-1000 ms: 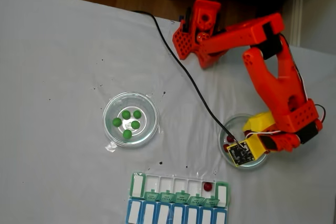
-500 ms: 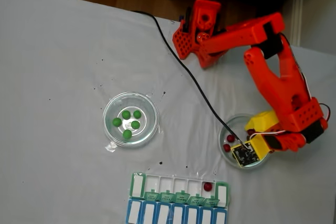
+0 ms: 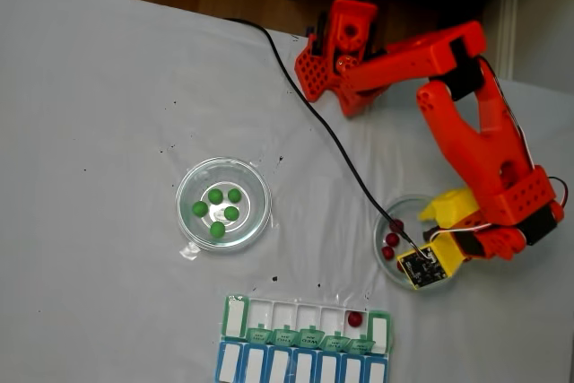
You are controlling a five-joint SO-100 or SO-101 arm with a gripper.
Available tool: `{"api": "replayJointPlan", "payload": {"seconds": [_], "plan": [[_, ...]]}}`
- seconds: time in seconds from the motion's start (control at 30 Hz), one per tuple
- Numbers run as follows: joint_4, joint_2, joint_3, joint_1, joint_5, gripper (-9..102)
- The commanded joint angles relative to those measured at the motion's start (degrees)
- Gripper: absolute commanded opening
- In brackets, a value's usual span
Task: Sort medicines into box.
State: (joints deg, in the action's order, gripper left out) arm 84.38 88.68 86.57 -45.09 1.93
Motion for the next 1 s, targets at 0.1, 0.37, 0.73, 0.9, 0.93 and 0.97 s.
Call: {"api": "replayJointPlan", "payload": {"seconds": [0.1,0.37,0.73,0.9,0.93,0.97], "plan": [[-1.93,1.58,-3.34,1.93,-3.96,16],[3.69,0.88,-7.47,7.73,-9.32,19],[6.59,8.88,-2.72,13.1,-24.79,23],[6.68,10.46,0.79,12.74,-27.6,26],[6.42,10.55,1.23,12.66,-27.77,26],[6.06,10.63,1.76,12.66,-28.12,26]]}}
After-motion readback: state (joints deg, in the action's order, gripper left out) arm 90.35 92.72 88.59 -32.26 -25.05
